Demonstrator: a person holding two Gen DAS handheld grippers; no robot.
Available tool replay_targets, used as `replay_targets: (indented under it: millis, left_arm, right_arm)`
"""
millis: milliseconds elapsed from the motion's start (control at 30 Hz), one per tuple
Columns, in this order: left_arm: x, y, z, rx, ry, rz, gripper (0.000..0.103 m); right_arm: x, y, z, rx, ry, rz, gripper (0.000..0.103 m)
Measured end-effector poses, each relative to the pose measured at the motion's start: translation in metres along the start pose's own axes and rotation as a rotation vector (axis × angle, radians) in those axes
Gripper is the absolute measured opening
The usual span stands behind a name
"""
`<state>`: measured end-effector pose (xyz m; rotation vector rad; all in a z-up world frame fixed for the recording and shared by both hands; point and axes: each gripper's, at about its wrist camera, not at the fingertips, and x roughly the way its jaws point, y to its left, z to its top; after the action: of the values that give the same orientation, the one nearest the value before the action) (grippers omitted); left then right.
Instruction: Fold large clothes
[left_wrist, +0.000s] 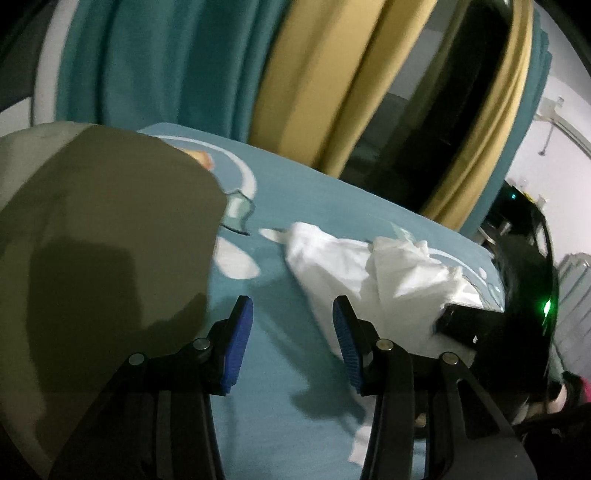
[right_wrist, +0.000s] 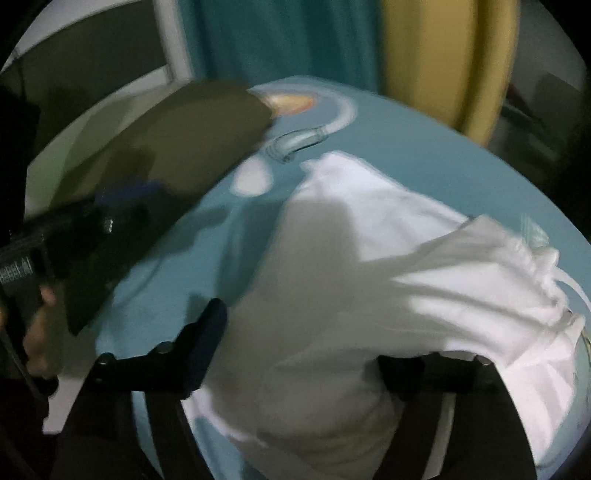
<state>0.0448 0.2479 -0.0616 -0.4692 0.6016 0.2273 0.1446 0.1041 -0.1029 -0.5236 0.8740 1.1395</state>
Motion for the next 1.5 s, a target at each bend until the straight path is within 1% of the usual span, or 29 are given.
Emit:
replay_targets:
  millis: [133,233,333,400,467,533,567,600,633,667,700,733,767,800,867,933,1033,1100,1133,1233,1267,1300,1333,1400,1467,1500]
  left_arm:
    - [-0.011,0.012,0.004,-0.008,-0.012,0.040,0.047]
    - [-0.013,0.014,0.007,-0.008,-0.017,0.054,0.047]
    - [-0.014,0.004,0.009,0.022,-0.022,0.035,0.047]
    - [-0.008,-0.009,0.012,0.055,-0.018,0.008,0.048]
    - [-0.001,-0.024,0.015,0.084,-0.007,-0.036,0.048]
    - [0.012,-0.044,0.017,0.134,0.018,-0.092,0.054]
    - [0.020,-0.054,0.016,0.167,0.036,-0.112,0.055]
    - [0.028,-0.064,0.015,0.209,0.063,-0.135,0.055]
    - [0.041,-0.076,0.013,0.256,0.108,-0.161,0.055]
    - [0.053,-0.086,0.011,0.297,0.150,-0.170,0.055]
    - [0.062,-0.093,0.008,0.334,0.180,-0.168,0.055]
    - [0.075,-0.101,0.004,0.390,0.211,-0.147,0.055]
    - [0.086,-0.109,0.000,0.451,0.233,-0.098,0.055]
    - [0.100,-0.114,-0.005,0.521,0.246,-0.023,0.055]
    - [0.116,-0.114,-0.005,0.564,0.263,0.033,0.055]
    - [0.128,-0.106,0.001,0.551,0.265,0.071,0.055]
    - [0.138,-0.081,0.019,0.472,0.234,0.154,0.055]
    - [0.140,-0.067,0.030,0.429,0.188,0.251,0.055]
    - [0.135,-0.057,0.036,0.387,0.165,0.281,0.055]
    - [0.121,-0.037,0.047,0.283,0.126,0.299,0.055]
    - [0.116,-0.034,0.048,0.258,0.120,0.290,0.055]
    - [0.109,-0.031,0.047,0.223,0.119,0.262,0.055]
    - [0.100,-0.029,0.045,0.174,0.127,0.196,0.055]
    - [0.085,-0.034,0.039,0.140,0.133,0.098,0.055]
    - [0.072,-0.044,0.033,0.159,0.121,0.032,0.055]
    - [0.066,-0.052,0.027,0.191,0.120,-0.005,0.055]
  right_arm:
    - [-0.003,0.018,0.002,-0.049,-0.028,0.105,0.078]
    - [-0.017,0.020,-0.002,-0.077,-0.049,0.109,0.078]
    - [-0.041,0.015,-0.009,-0.076,-0.099,0.100,0.078]
    - [-0.064,0.008,-0.014,-0.060,-0.144,0.084,0.078]
    - [-0.083,-0.004,-0.021,-0.034,-0.175,0.058,0.078]
    - [-0.098,-0.018,-0.030,0.002,-0.198,0.011,0.078]
    - [-0.101,-0.025,-0.029,0.018,-0.203,-0.011,0.078]
    - [-0.108,-0.036,-0.036,0.051,-0.209,-0.048,0.078]
    - [-0.110,-0.043,-0.040,0.078,-0.212,-0.076,0.078]
    - [-0.113,-0.052,-0.045,0.112,-0.214,-0.107,0.078]
    - [-0.117,-0.065,-0.053,0.161,-0.216,-0.143,0.078]
    - [-0.121,-0.077,-0.059,0.206,-0.219,-0.170,0.078]
    - [-0.125,-0.087,-0.065,0.250,-0.223,-0.192,0.078]
    - [-0.128,-0.097,-0.072,0.290,-0.226,-0.211,0.078]
    - [-0.132,-0.110,-0.085,0.352,-0.226,-0.244,0.078]
    - [-0.136,-0.121,-0.099,0.393,-0.221,-0.260,0.078]
    - [-0.132,-0.133,-0.113,0.443,-0.197,-0.254,0.078]
    - [-0.129,-0.142,-0.119,0.461,-0.184,-0.245,0.078]
    - [-0.127,-0.145,-0.121,0.469,-0.183,-0.232,0.078]
    - [-0.122,-0.148,-0.121,0.475,-0.184,-0.198,0.078]
    - [-0.120,-0.148,-0.121,0.476,-0.182,-0.189,0.078]
    - [-0.116,-0.149,-0.120,0.481,-0.176,-0.174,0.078]
    - [-0.114,-0.150,-0.120,0.487,-0.172,-0.162,0.078]
    - [-0.113,-0.150,-0.123,0.499,-0.178,-0.138,0.078]
    - [-0.110,-0.150,-0.123,0.505,-0.182,-0.124,0.079]
    - [-0.109,-0.149,-0.123,0.506,-0.184,-0.118,0.079]
